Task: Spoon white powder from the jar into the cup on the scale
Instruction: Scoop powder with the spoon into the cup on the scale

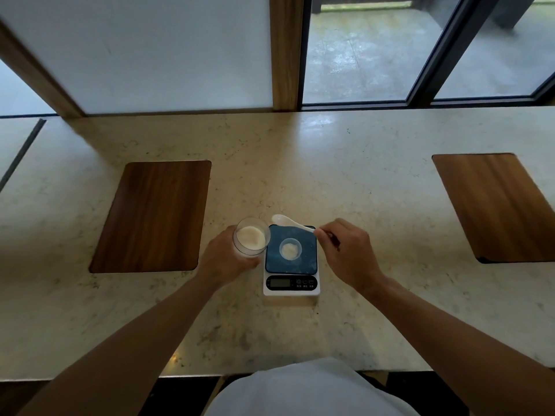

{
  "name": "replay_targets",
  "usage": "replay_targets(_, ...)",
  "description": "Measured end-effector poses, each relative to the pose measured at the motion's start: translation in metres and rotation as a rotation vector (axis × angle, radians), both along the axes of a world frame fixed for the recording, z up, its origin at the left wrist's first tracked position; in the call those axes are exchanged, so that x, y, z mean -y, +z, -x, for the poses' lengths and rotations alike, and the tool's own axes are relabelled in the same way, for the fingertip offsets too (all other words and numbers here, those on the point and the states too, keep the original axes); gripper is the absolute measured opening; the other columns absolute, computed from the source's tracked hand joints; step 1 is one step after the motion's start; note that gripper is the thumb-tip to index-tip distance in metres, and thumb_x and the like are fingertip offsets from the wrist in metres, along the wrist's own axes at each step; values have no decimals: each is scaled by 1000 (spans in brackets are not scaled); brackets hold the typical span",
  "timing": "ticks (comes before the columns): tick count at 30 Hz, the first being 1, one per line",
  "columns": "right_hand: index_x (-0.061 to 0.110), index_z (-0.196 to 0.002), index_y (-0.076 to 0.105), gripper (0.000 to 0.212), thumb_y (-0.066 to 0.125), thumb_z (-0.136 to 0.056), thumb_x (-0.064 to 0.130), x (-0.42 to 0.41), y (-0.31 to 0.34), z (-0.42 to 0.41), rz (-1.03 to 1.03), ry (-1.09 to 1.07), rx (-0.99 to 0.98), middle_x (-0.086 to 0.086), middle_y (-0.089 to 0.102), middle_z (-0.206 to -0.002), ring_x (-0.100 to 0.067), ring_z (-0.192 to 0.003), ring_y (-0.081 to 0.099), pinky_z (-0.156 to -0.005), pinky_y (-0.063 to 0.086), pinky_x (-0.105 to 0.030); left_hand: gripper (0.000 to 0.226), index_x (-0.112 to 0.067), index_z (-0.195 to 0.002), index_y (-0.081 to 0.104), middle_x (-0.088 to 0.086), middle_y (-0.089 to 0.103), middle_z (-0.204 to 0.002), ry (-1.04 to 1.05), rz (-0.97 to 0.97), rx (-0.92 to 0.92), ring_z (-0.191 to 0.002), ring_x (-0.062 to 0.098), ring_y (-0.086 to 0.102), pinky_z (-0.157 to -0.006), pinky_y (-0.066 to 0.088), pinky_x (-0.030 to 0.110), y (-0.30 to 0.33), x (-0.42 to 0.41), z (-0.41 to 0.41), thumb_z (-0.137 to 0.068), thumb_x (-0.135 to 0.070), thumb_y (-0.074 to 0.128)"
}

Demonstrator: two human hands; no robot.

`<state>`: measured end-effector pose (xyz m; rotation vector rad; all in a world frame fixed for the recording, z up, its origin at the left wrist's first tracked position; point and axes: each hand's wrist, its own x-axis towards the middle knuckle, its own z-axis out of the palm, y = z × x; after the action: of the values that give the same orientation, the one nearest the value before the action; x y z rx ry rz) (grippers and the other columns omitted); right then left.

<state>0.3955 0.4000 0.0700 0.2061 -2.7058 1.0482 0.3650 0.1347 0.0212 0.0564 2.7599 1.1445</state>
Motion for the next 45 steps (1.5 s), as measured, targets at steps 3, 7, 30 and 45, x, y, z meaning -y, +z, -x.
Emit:
replay_targets(3,4,-87,67,15,64,-92,17,12,10,1,-12,121,-40,-4,66,-77,-8,-62,52,-58,38,-6,77,-26,-128,54,-7,65,-118,-17,11,6,-100,14,62,-85,48,27,1,-1,0,-62,-46,89)
replay_targets(7,2,-88,69,10,68,-89,11,28,13,3,-39,196,-40,-8,67,-78,-12,-62,54,-55,40,-10,75,-23,-131,55,-2,66,-122,-69,17,-2,-103,15,62,-88,48,26,2,-4,0,-67,-43,88)
replay_targets(30,5,-88,72,13,61,-92,11,44,-2,13,-314,281,67,-7,68,-80,-16,-63,57,-57,57,-35,79,-20,-131,55,1,67,-119,-214,91,-87,-100,14,61,-88,47,26,5,-7,0,-64,-40,91)
replay_targets(45,12,-69,71,29,56,-92,21,50,-17,23,-94,77,351,-1,64,-59,-16,-49,57,-49,52,-31,81,-19,-132,54,0,66,-120,-245,91,-95,-102,14,61,-88,48,27,5,-6,0,-63,-40,91)
